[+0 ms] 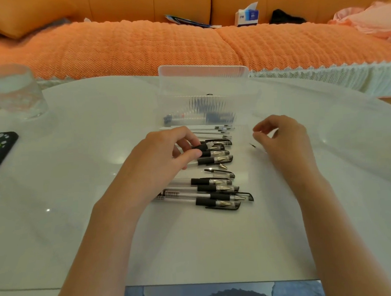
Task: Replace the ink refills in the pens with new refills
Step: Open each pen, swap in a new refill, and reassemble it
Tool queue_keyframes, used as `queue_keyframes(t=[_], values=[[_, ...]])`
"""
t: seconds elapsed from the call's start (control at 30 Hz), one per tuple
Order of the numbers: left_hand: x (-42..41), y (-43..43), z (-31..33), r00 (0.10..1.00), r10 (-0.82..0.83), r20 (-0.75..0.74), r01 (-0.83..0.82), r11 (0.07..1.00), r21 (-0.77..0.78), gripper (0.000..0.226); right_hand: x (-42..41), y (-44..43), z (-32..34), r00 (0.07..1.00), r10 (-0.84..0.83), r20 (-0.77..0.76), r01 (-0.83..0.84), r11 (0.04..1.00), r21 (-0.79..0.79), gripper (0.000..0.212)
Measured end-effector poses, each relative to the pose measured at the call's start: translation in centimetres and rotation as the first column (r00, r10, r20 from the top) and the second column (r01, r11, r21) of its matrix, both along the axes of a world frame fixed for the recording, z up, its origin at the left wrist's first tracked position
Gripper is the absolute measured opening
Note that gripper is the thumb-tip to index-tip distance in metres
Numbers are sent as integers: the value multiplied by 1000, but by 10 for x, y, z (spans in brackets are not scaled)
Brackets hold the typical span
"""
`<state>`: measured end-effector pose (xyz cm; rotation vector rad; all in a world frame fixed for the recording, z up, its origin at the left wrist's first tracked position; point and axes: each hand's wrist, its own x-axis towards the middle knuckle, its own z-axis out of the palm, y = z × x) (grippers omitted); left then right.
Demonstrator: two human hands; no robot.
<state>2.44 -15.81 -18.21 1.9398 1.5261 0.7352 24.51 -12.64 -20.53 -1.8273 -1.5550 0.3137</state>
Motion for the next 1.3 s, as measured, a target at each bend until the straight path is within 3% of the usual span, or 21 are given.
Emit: queue_keyframes(t=[0.23,0.87,1.13,1.3], values=[[-1,1,1,1000,0,-3,0,1000,-2,6,-25,12,-10,964,235,121,-233,972,-30,15],[-4,0,1,1000,2,-5,-2,1000,2,6,-28,16,-20,952,233,200,-233,972,-23,15],[-4,0,1,1000,8,-8,-8,1000,2,5,-25,15,-16,970,234,71,-227,969,-94,2],[-3,0,0,1000,13,-9,-13,1000,-2,5,-26,16,-15,972,235,4,-233,967,-107,10]])
